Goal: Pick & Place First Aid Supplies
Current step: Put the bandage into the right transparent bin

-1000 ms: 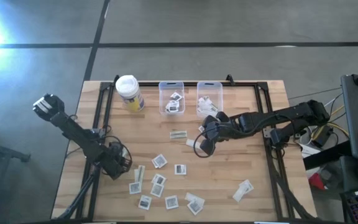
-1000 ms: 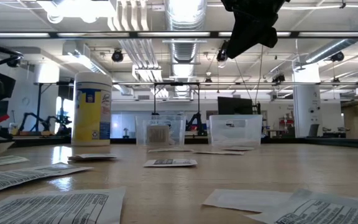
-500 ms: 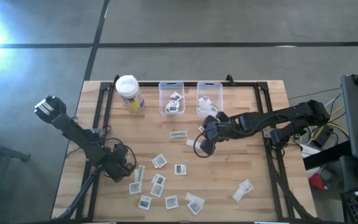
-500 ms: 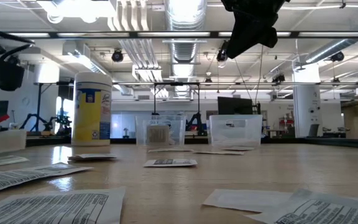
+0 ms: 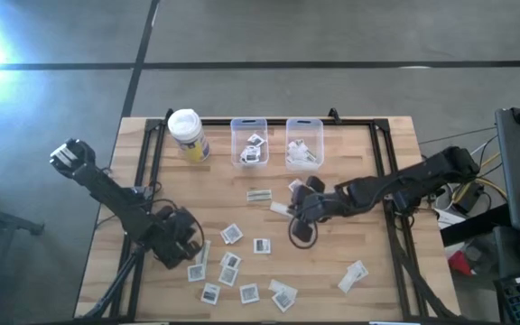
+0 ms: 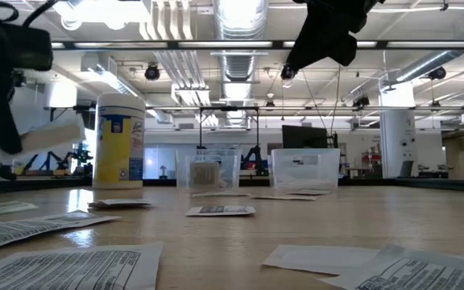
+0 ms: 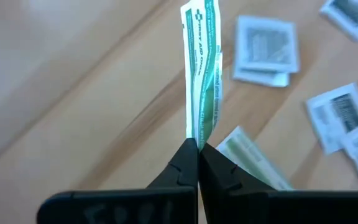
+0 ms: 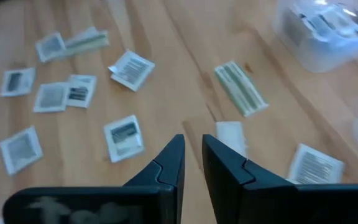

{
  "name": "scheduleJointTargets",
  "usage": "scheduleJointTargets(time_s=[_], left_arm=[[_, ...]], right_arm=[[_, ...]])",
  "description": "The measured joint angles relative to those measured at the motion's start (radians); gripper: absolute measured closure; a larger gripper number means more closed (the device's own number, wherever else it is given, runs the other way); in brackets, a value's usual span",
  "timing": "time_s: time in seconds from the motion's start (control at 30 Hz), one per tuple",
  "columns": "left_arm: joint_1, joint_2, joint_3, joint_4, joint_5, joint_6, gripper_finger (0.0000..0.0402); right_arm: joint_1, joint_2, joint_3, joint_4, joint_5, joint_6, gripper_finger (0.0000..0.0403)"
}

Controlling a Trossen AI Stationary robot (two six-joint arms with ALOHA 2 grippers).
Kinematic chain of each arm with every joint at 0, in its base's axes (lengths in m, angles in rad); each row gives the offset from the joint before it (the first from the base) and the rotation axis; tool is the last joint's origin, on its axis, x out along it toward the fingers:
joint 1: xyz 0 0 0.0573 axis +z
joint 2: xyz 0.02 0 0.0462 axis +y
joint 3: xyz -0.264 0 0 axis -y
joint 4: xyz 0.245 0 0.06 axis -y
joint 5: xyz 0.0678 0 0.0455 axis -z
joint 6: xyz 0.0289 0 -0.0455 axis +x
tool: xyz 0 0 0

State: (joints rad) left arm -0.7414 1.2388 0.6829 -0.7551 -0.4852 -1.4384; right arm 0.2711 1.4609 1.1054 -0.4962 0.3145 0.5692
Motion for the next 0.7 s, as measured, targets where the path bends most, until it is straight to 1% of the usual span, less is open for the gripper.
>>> scheduleJointTargets(time_s=[0.13,0.27,0.5,0.7], left_arm=[[0.0,-0.001,0.024,0.027,-0.066,0.1,0.0401],[0.009,-0.001,0.028,0.135,-0.134,0.234,0.0401],[0.051,-0.001,0.029,0.366,-0.162,0.541,0.0401],[0.097,-0.001,0.029,0.475,-0.161,0.721,0.0401]], right_arm=[[0.011,0.0,-0.053,0.103,-0.001,0.0,0.0349],[0.013,0.0,-0.103,0.207,-0.001,0.004,0.0349],[0.013,0.0,-0.139,0.296,-0.002,0.003,0.0346],[0.013,0.0,-0.145,0.334,-0.001,-0.001,0.0316]])
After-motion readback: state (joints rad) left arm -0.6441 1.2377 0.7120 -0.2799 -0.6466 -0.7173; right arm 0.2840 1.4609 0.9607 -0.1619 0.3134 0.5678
